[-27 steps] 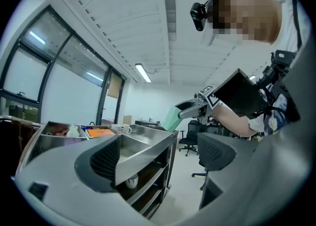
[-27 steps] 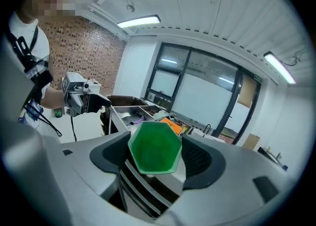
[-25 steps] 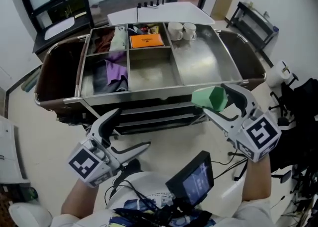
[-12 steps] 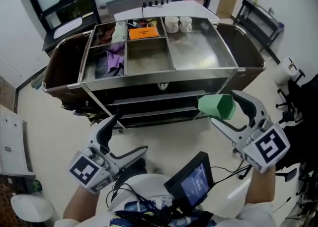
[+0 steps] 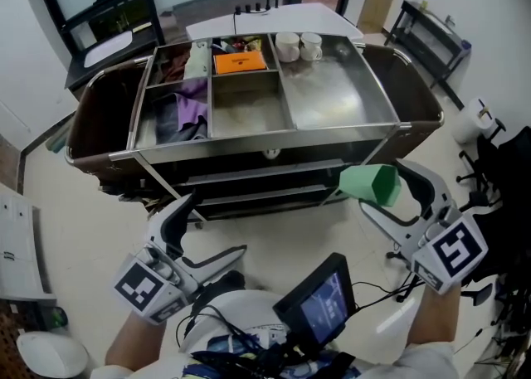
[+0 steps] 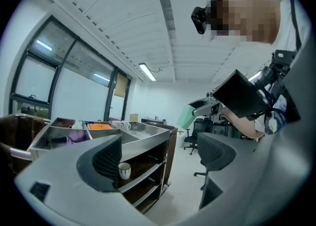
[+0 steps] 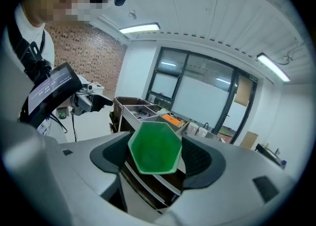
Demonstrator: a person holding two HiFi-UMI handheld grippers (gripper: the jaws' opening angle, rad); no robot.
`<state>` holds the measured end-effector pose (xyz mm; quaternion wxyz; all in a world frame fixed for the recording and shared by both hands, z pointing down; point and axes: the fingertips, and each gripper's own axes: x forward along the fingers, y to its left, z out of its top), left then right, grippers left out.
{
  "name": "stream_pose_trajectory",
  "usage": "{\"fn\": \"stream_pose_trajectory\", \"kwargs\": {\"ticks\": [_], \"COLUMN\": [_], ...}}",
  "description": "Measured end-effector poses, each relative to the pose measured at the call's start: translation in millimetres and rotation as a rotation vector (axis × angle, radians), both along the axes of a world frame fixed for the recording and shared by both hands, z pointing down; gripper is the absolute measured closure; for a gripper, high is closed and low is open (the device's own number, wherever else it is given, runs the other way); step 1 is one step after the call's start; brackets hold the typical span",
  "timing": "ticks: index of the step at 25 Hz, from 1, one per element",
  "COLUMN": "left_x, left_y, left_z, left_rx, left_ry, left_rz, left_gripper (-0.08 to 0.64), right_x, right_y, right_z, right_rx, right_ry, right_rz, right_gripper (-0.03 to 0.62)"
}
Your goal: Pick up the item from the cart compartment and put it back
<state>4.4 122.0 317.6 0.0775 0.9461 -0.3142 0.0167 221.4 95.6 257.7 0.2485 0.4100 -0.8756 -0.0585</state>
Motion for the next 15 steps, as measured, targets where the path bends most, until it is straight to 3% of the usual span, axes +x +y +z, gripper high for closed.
{"fn": "stream_pose_trajectory", "kwargs": {"ticks": [8, 15], "left_x": [-14, -46], "left_y": [-61, -121], "left_z": [1, -5], "left_rx": [0.012, 0.049], "left_ry": [0.005, -0.015], "left_rz": [0.068, 0.11], "left_gripper": [0.089, 0.089], "right_x": [2, 43], "right_y": [-62, -160], "right_z": [8, 23], "right_rx": [-0.076, -0.164], "right_ry": [0.036, 0.034], "right_rz": [0.061, 0.243], "right_gripper": [0.259, 0.259]}}
